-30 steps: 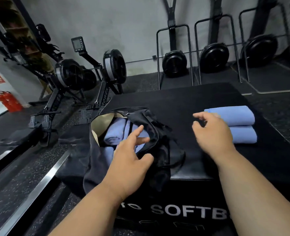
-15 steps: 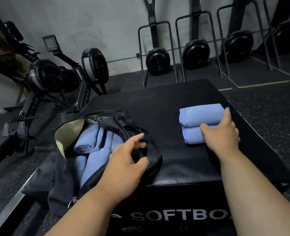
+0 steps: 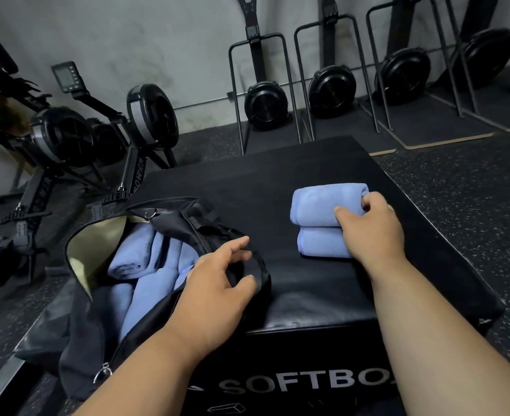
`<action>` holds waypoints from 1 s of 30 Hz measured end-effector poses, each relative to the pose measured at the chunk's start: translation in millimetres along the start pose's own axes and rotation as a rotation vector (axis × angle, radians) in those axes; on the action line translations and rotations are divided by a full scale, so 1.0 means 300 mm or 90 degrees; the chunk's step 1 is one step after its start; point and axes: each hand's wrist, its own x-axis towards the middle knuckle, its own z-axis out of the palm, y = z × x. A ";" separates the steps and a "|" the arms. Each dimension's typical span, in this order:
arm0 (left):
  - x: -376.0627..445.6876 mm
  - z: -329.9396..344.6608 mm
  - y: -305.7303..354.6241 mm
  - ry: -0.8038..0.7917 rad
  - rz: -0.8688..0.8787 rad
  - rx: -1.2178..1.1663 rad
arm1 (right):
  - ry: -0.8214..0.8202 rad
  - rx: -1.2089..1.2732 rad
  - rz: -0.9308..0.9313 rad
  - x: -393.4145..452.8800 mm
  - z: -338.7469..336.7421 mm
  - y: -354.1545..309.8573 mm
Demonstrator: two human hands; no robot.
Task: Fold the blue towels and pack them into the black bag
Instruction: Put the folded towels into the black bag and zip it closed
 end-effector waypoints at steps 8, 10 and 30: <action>-0.010 -0.010 0.006 0.011 -0.009 -0.018 | -0.066 0.412 0.094 -0.074 0.027 -0.079; 0.001 -0.006 0.010 0.027 -0.053 -0.129 | -0.128 0.498 0.127 -0.110 0.042 -0.121; -0.042 -0.322 -0.005 0.179 -0.098 -0.581 | -0.487 0.602 0.063 -0.425 0.206 -0.358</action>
